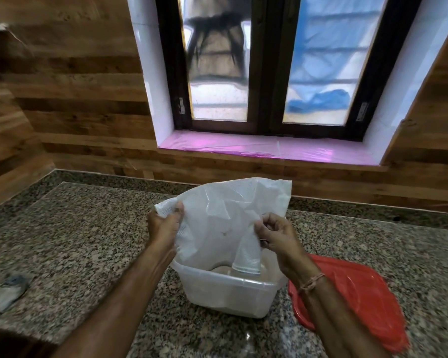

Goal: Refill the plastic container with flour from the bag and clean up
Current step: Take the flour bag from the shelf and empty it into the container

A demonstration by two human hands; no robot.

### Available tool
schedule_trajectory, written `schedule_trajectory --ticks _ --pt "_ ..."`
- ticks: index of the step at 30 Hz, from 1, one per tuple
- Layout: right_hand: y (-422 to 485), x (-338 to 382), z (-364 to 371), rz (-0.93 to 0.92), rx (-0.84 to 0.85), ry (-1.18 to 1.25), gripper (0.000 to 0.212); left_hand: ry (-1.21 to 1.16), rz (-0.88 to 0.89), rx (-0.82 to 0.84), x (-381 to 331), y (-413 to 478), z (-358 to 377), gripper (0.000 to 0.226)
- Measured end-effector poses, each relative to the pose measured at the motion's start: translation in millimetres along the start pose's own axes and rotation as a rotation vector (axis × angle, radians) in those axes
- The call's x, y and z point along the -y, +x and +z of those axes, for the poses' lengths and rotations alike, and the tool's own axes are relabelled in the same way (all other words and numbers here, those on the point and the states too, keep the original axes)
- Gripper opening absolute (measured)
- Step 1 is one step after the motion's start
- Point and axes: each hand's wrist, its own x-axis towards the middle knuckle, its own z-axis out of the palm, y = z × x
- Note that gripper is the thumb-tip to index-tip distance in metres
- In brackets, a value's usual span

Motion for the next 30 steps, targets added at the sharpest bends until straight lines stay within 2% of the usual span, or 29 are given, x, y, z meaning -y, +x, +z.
schedule_trajectory --ticks 2,3,5,6,8,10,11,12,14,15,17,20,23,26,28,30 --pt "2.3 -5.9 -7.4 -0.046 -0.027 -0.063 0.013 -0.012 -0.006 -0.007 0.1 -0.9 1.3 0.027" --pt "2.5 -7.1 -9.8 -0.134 -0.083 -0.173 0.013 -0.022 -0.010 0.002 -0.1 0.1 0.0 0.024" --pt "1.7 -6.3 -14.5 -0.328 -0.294 -0.405 0.015 -0.036 -0.045 0.048 -3.8 2.8 -5.4 0.016" --pt "2.7 -4.8 -17.1 -0.372 -0.379 -0.424 0.027 -0.040 -0.064 0.088 -7.7 3.3 -7.9 0.012" --pt "6.8 3.2 -25.2 -0.265 -0.377 -0.275 0.064 -0.051 -0.085 0.205 -16.8 3.7 -12.7 0.014" --pt "12.2 5.1 -38.2 -0.112 -0.256 -0.123 0.085 -0.047 -0.096 0.343 -26.4 5.1 -16.7 0.028" --pt "13.0 6.3 -43.3 -0.084 -0.194 -0.115 0.081 -0.029 -0.094 0.386 -28.9 8.3 -18.4 0.033" --pt "12.9 8.4 -46.1 -0.078 -0.154 -0.107 0.069 -0.015 -0.092 0.400 -31.1 11.3 -19.6 0.035" --pt "14.4 11.6 -46.8 -0.101 -0.159 -0.058 0.034 -0.019 -0.047 0.363 -36.0 13.7 -20.9 0.042" --pt "15.5 11.2 -47.2 -0.121 -0.189 -0.030 0.026 -0.030 0.000 0.348 -36.7 14.7 -21.7 0.051" --pt "19.3 8.5 -48.5 -0.150 -0.246 -0.014 0.023 -0.010 0.079 0.366 -32.6 12.6 -26.3 0.053" --pt "18.6 11.4 -47.4 -0.179 -0.264 0.036 0.014 0.130 0.091 0.476 -9.3 -0.4 -37.2 0.033" --pt "8.6 20.5 -49.1 -0.192 -0.118 -0.009 0.019 0.042 0.066 0.405 2.6 0.4 -41.1 0.022" --pt "2.2 14.3 -53.9 -0.150 -0.006 -0.276 0.031 -0.072 0.062 0.357 -10.9 2.0 -30.3 0.016" --pt "3.2 4.0 -56.2 -0.156 -0.089 -0.365 0.022 -0.093 0.113 0.350 -21.7 -0.6 -20.5 0.008" --pt "5.7 -1.0 -56.1 -0.177 -0.199 -0.304 0.013 -0.032 0.184 0.385 -26.5 -3.2 -16.9 0.011"
